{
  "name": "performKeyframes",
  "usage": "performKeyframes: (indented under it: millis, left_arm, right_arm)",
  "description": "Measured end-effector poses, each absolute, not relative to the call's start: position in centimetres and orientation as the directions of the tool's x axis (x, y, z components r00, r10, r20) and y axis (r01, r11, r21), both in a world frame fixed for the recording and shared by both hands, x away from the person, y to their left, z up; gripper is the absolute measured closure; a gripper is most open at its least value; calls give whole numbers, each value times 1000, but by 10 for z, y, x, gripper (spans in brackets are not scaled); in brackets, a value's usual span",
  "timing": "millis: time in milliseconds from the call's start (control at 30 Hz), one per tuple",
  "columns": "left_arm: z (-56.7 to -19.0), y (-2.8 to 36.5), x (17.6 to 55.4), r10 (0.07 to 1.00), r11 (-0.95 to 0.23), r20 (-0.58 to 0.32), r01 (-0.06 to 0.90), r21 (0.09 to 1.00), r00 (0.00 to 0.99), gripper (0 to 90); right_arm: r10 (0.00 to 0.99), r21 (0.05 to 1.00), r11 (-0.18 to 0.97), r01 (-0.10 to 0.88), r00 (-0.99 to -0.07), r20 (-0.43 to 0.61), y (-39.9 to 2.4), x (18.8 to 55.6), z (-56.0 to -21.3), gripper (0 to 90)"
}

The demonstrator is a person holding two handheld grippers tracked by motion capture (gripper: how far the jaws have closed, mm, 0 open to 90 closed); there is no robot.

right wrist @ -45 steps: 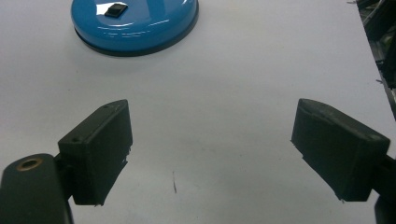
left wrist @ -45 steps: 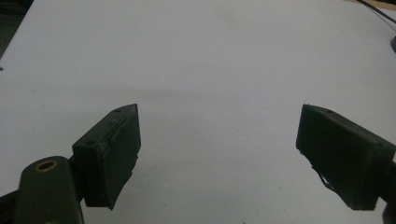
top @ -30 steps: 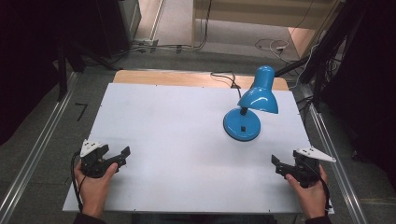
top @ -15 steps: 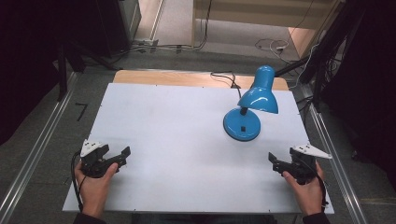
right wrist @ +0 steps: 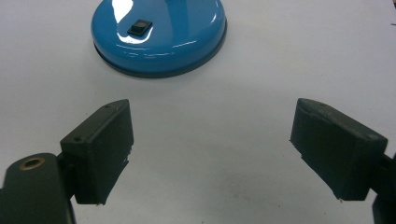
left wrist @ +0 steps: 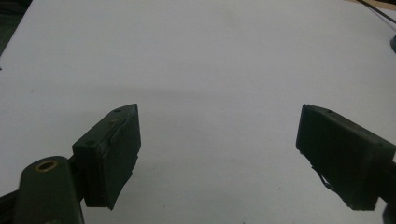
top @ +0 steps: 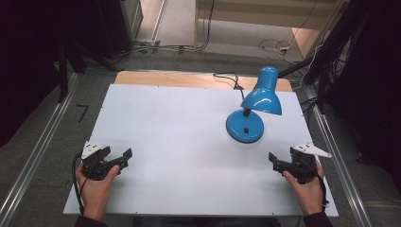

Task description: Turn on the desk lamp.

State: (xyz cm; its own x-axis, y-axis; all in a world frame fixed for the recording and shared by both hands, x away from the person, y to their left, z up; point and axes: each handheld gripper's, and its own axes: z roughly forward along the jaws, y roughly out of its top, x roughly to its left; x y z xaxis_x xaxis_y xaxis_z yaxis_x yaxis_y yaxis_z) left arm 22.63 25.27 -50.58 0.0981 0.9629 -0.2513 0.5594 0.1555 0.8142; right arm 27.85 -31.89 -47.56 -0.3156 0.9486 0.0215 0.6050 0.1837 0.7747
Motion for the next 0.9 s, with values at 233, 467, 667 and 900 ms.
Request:
performKeyframes:
  millis: [233,467,667,900]
  left_arm:
    - [-506,252,226,963,155,-250,560,814,98,147]
    - [-506,252,226,963,155,-250,559,815,98,147]
    - [-506,252,226,963,155,-251,560,814,99,147]
    - [-506,252,227,963,154,-252,562,813,100,147]
  right_arm:
    - [944,778,192,598,-330,21,-314,282,-475,123]
    - [944,774,193,603,-330,22,-310,288,-476,126]
    - [941,776,203,597,-338,13,-305,292,-476,129]
    - [937,779,211,591,-350,11,-301,298,-476,134]
